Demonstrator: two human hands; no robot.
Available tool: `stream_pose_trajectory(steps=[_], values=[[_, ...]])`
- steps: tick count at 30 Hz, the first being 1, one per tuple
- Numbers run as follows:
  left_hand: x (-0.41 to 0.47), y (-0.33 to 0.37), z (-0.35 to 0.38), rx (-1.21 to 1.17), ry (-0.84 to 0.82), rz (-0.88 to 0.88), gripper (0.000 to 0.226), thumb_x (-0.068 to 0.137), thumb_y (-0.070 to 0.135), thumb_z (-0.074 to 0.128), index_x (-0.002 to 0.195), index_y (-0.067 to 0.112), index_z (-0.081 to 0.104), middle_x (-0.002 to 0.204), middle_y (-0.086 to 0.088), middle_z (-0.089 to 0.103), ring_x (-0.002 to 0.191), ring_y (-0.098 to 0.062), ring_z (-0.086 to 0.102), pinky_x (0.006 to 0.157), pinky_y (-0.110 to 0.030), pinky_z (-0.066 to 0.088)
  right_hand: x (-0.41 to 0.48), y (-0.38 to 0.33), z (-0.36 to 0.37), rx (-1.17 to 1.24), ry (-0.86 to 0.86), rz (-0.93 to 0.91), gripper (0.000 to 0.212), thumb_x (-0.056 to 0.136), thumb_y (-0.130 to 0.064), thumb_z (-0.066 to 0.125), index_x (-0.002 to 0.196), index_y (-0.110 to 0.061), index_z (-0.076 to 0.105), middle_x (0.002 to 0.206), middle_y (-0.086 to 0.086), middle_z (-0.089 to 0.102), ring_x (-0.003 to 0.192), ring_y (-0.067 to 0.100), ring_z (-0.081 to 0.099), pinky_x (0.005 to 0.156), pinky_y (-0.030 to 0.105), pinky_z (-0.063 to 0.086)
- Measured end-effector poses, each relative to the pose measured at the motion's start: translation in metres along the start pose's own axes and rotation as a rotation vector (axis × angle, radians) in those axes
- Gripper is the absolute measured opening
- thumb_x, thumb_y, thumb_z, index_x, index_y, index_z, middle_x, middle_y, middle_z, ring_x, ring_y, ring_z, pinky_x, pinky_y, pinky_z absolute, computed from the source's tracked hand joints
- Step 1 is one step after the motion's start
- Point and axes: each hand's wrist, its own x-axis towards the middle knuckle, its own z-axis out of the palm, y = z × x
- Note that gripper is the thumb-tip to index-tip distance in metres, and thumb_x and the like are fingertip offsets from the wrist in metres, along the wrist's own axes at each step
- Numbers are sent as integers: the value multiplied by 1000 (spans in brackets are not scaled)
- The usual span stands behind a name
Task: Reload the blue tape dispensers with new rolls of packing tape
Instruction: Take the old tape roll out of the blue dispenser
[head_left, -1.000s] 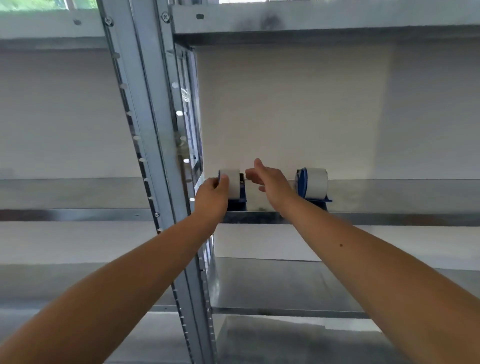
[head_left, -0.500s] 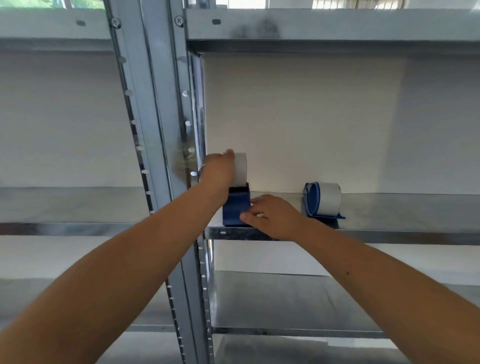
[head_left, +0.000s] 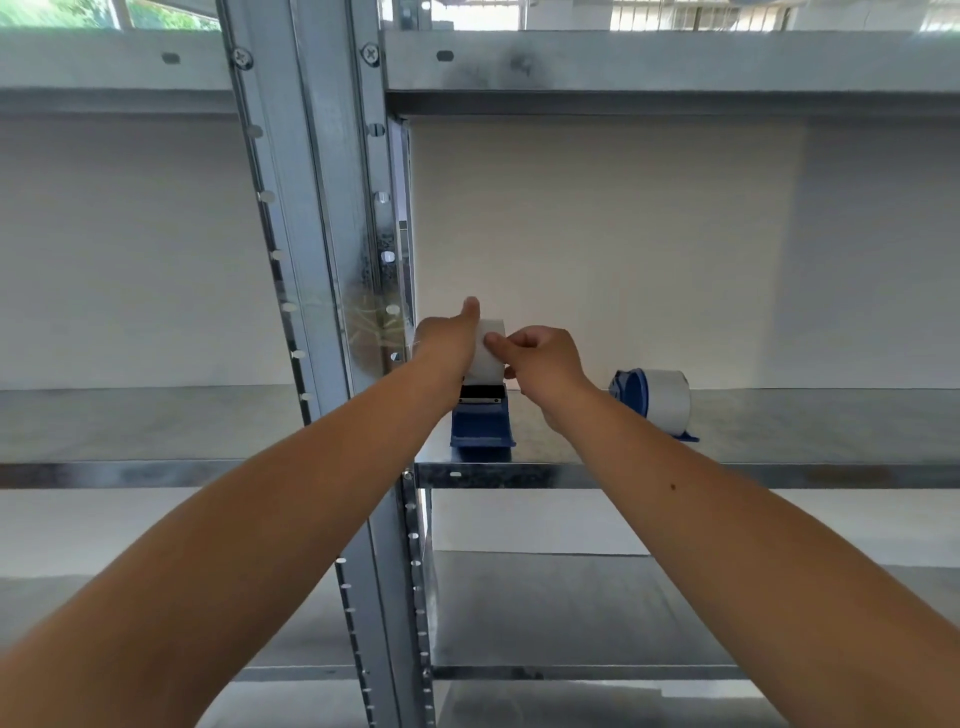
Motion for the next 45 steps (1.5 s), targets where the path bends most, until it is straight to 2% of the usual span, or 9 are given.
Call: stream_pose_trajectory(steps=[4, 10, 18, 20, 23, 26, 33, 38, 45], values=[[0, 0, 2, 76, 38, 37, 40, 105, 37, 47, 118, -1, 56, 83, -8, 53, 85, -27, 61, 53, -29, 39, -3, 0, -5, 86, 81, 42, 24, 93, -29, 75, 77, -15, 65, 91, 8, 69, 85, 23, 63, 72, 36, 52], [0, -13, -2, 451, 29, 123, 88, 91, 20, 72, 155, 1, 15, 140, -17, 52, 124, -29, 59, 92, -30, 51, -1, -1, -47, -192, 217, -75, 13, 99, -27, 65, 95, -14, 63, 106, 8, 67, 94, 25, 61, 78, 34, 48], [-4, -5, 2, 43, 16, 25, 54, 101, 37, 51, 141, 0, 48, 136, -21, 61, 74, -11, 56, 62, -23, 46, -26, 19, -52, -996, -212, -112, 22, 95, -20, 67, 75, -12, 63, 77, 3, 62, 72, 17, 55, 66, 30, 43], [-1, -6, 0, 156, -6, 70, 62, 97, 30, 63, 145, -1, 38, 129, -19, 62, 91, -16, 65, 69, -26, 48, -30, 27, -48, -989, -251, -99, 39, 93, -16, 64, 58, -16, 45, 62, -1, 50, 61, 15, 48, 57, 30, 35], [0, -12, -1, -122, 105, 72, 23, 101, 30, 56, 96, 7, 57, 81, -8, 57, 71, -17, 58, 59, -26, 41, -34, 27, -46, -981, -209, -127, 32, 92, -26, 63, 64, -16, 53, 66, 1, 56, 67, 20, 56, 57, 31, 35], [-5, -21, -2, 34, 91, 104, 47, 102, 34, 47, 61, 13, 39, 59, -2, 37, 53, -16, 38, 51, -26, 27, -35, 19, -43, -1033, -112, -186, 30, 97, -41, 59, 104, -15, 72, 98, 4, 72, 93, 24, 66, 71, 33, 49], [-27, -16, -5, -133, 26, 196, 46, 99, 35, 59, 136, 17, 37, 104, 2, 54, 79, -8, 49, 77, -25, 43, -39, 9, -42, -683, 15, -343, 48, 101, -47, 56, 140, -19, 56, 134, 1, 65, 122, 21, 59, 98, 41, 49], [-45, -12, 5, -43, 38, 486, 62, 94, 48, 61, 148, 30, 37, 152, 3, 40, 132, -20, 48, 105, -31, 38, -51, -11, -49, -319, 145, -370, 49, 104, -44, 53, 149, -23, 47, 148, -3, 56, 133, 12, 51, 110, 35, 42], [-92, 13, 62, -36, -168, 796, 48, 102, 41, 55, 147, 30, 41, 154, 8, 43, 135, -6, 41, 109, -23, 31, -89, -25, -113, -334, 373, -356, 58, 102, -53, 48, 155, -35, 33, 162, -11, 40, 146, 9, 41, 115, 32, 35]])
